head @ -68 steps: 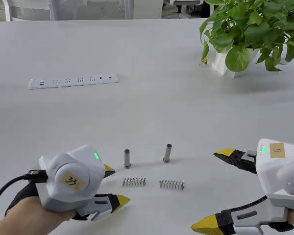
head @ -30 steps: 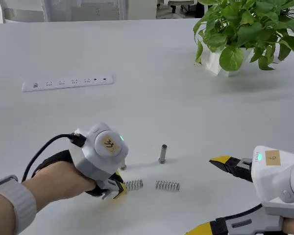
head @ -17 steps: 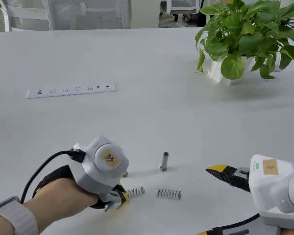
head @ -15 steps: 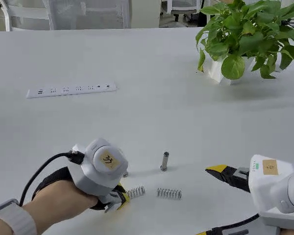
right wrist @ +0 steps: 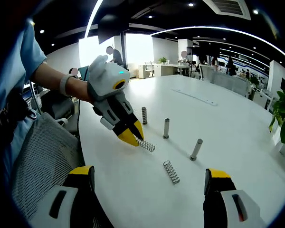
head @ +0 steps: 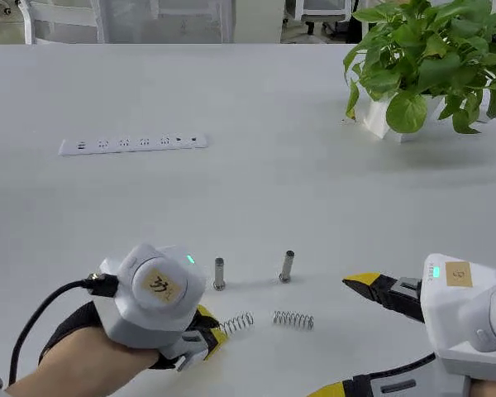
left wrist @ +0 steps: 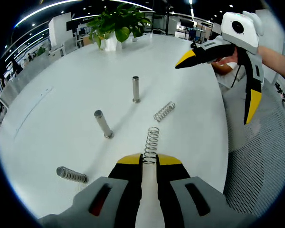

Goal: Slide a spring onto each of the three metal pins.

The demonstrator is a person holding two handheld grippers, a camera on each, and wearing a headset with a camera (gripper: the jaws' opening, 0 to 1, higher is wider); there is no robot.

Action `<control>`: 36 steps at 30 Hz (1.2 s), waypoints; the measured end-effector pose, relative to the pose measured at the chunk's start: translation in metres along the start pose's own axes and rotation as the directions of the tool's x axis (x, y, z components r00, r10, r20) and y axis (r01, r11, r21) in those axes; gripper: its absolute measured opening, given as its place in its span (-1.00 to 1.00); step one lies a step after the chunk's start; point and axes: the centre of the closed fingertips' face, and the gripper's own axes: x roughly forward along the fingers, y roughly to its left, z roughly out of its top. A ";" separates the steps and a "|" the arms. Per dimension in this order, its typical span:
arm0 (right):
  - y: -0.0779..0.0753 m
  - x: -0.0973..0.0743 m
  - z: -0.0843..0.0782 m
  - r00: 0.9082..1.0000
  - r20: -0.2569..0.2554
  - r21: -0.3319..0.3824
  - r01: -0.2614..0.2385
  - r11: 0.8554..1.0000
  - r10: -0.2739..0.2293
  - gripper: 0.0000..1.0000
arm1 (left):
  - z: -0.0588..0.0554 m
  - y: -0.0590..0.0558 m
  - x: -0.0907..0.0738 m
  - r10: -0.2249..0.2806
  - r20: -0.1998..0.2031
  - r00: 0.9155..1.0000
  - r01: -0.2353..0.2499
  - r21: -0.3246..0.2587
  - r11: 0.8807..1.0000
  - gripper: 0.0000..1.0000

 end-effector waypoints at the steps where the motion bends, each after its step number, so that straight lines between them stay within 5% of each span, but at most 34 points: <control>1: 0.000 0.000 0.001 1.000 0.002 -0.001 -0.002 1.000 0.002 0.92 | 0.001 -0.001 -0.002 0.003 0.008 1.000 -0.003 0.000 1.000 -0.86; 11: 0.005 0.000 0.017 0.999 0.019 -0.029 -0.025 0.999 0.026 0.86 | 0.008 -0.012 -0.024 0.013 0.098 0.995 -0.013 -0.004 1.000 -0.86; 26: 0.014 0.002 0.040 0.996 0.011 -0.106 -0.084 0.991 0.085 0.68 | 0.022 -0.026 -0.038 -0.011 0.183 0.983 -0.002 0.068 0.998 -0.86; 36: 0.030 0.011 0.039 0.982 -0.056 -0.179 -0.188 0.966 0.181 0.19 | 0.024 -0.043 -0.039 -0.077 0.207 0.975 0.050 0.134 0.990 -0.86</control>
